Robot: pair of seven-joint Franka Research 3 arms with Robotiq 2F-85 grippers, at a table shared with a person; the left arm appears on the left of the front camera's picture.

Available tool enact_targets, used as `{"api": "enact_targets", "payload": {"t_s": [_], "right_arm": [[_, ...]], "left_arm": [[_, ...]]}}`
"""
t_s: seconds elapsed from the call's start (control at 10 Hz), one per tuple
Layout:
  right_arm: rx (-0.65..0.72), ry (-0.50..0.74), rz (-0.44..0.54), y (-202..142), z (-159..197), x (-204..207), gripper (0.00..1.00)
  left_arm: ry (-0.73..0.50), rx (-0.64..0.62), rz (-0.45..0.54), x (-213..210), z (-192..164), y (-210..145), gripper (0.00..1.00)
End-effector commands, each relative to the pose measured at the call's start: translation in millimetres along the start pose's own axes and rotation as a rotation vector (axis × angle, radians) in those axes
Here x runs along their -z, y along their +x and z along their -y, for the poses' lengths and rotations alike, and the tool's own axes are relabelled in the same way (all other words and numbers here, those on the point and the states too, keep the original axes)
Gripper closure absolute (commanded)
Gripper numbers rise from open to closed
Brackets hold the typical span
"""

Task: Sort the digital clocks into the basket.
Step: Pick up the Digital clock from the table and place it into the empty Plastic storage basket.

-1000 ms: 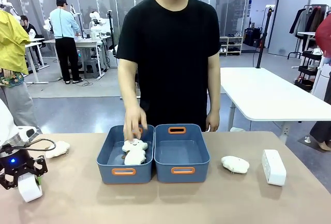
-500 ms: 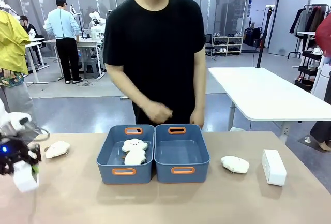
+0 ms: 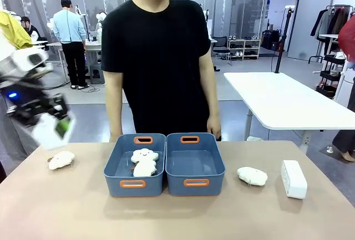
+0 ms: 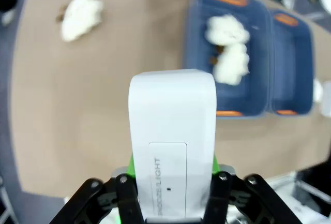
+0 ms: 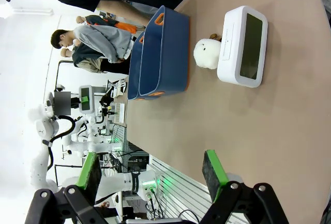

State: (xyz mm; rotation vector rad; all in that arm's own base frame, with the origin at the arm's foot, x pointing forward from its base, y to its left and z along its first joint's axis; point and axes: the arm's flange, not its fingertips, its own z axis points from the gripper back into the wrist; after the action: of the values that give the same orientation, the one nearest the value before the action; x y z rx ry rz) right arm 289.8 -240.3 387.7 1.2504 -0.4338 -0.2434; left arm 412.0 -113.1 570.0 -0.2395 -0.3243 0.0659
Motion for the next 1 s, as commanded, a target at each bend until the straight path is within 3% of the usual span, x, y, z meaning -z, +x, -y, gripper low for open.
{"api": "enact_targets", "payload": {"t_s": [0.0,0.3,0.5,0.7,0.9], "right_arm": [[-0.005,-0.001,-0.003,0.1,-1.0,-1.8,0.0],[-0.005,-0.001,-0.003,0.1,-1.0,-1.8,0.0],[-0.005,-0.001,-0.003,0.1,-1.0,-1.8,0.0],[-0.005,-0.001,-0.003,0.1,-1.0,-1.8,0.0],[-0.005,-0.001,-0.003,0.1,-1.0,-1.8,0.0]], "left_arm": [[-0.021,0.117,-0.037,28.7,66.2,31.5,0.47],[0.02,0.185,-0.034,70.5,202.0,-1.0,0.47],[0.085,0.163,0.035,111.2,256.9,-18.2,0.47],[0.083,0.071,0.057,152.6,293.8,-4.0,0.47],[0.075,0.075,0.068,197.5,324.7,-1.8,0.47]]}}
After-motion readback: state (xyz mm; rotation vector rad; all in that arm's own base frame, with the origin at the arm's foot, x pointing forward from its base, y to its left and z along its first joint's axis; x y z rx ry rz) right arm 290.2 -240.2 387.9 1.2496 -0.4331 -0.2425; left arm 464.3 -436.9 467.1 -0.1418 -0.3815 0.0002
